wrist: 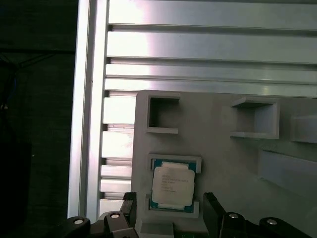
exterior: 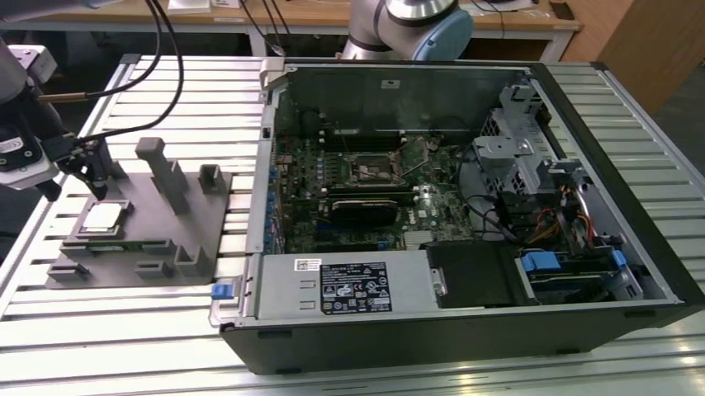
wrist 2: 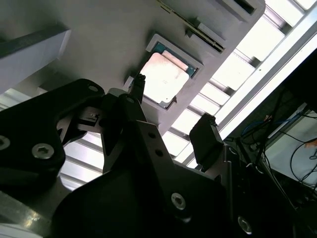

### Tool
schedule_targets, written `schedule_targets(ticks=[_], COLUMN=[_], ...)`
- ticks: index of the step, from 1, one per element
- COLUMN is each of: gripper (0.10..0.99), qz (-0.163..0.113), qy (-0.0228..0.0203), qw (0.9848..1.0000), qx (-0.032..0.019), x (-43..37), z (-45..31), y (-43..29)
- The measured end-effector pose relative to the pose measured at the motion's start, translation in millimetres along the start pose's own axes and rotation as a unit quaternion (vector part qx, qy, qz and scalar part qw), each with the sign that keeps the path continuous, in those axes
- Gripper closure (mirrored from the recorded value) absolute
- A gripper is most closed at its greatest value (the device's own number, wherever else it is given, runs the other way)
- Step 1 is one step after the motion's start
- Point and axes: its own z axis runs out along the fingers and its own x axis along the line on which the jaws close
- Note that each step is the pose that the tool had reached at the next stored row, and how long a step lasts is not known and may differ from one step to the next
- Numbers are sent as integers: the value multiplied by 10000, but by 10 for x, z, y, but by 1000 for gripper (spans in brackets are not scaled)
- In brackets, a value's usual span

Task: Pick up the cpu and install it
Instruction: 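Pick up the cpu and move it towards the insertion slot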

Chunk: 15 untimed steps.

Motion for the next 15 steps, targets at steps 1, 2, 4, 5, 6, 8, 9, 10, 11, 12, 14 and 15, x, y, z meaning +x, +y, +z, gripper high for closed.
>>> schedule_targets(ticks=[1,2,4,5,6,8,9,10,11,12,14,15], gripper=[439,439,439,439,439,439,439,439,439,439,439,439], qz=[0,0,0,-1,-1,-3,-8,-12,-14,-16,-19,-21], qy=[0,0,0,0,0,0,0,0,-1,0,0,-1], qw=[10000,10000,10000,10000,10000,10000,10000,10000,10000,10000,10000,10000], qx=[0,0,0,0,0,0,0,0,0,0,0,0], x=[-1,-2,-2,-3,-3,-3,-3,-3,-3,-4,-4,-4], z=[2,5,8,10,12,15,16,18,22,25,33,39], y=[0,0,-1,-1,-1,-1,-1,-1,-1,-1,-2,-2])
